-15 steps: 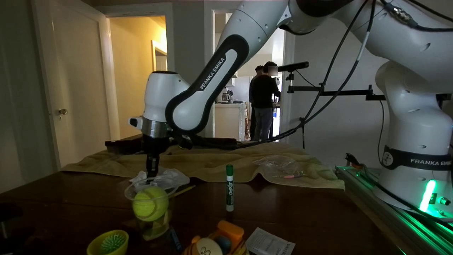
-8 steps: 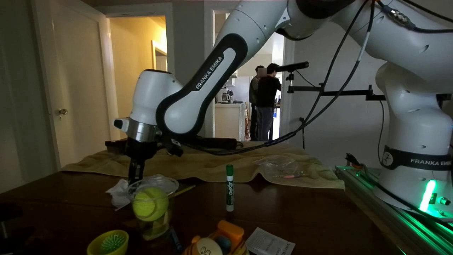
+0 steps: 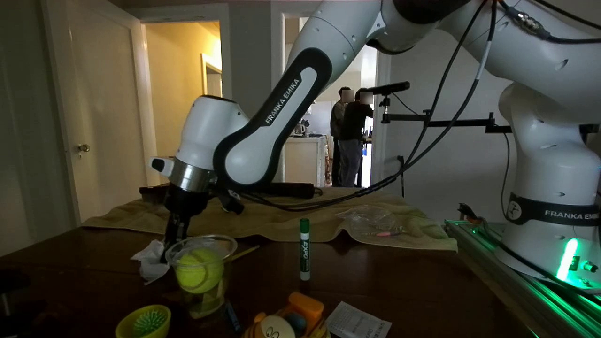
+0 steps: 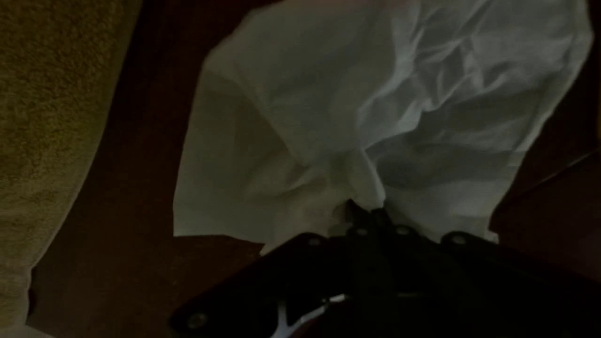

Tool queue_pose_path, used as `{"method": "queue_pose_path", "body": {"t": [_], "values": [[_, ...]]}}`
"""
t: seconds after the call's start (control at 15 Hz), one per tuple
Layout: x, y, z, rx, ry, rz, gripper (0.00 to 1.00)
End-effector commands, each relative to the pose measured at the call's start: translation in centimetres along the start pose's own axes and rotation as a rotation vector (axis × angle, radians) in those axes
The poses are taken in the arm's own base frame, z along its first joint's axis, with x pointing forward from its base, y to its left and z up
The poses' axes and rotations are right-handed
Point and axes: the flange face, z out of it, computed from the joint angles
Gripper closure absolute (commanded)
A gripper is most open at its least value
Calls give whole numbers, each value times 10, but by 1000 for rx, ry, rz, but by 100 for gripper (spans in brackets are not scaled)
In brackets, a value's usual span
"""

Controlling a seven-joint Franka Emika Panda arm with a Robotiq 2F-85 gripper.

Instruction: Use the paper towel to wipe the table

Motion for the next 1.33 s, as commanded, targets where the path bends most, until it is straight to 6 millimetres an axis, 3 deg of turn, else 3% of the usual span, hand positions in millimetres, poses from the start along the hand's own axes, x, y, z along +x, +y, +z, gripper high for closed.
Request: {"method": "queue_pose_path", "body": {"t": [0.0, 0.13, 0.33, 0.47, 0.87, 1.07, 1.27], "values": [[-26, 29, 7, -49, -6, 22, 100], [-32, 50, 12, -85, -17, 38, 100], [-28, 60, 15, -102, -31, 41, 100], [-20, 52, 17, -86, -31, 28, 100], [2, -1, 13, 21, -18, -36, 100], [-5, -13, 6, 37, -56, -37, 100], [-21, -8, -5, 24, -112, -20, 100]]}}
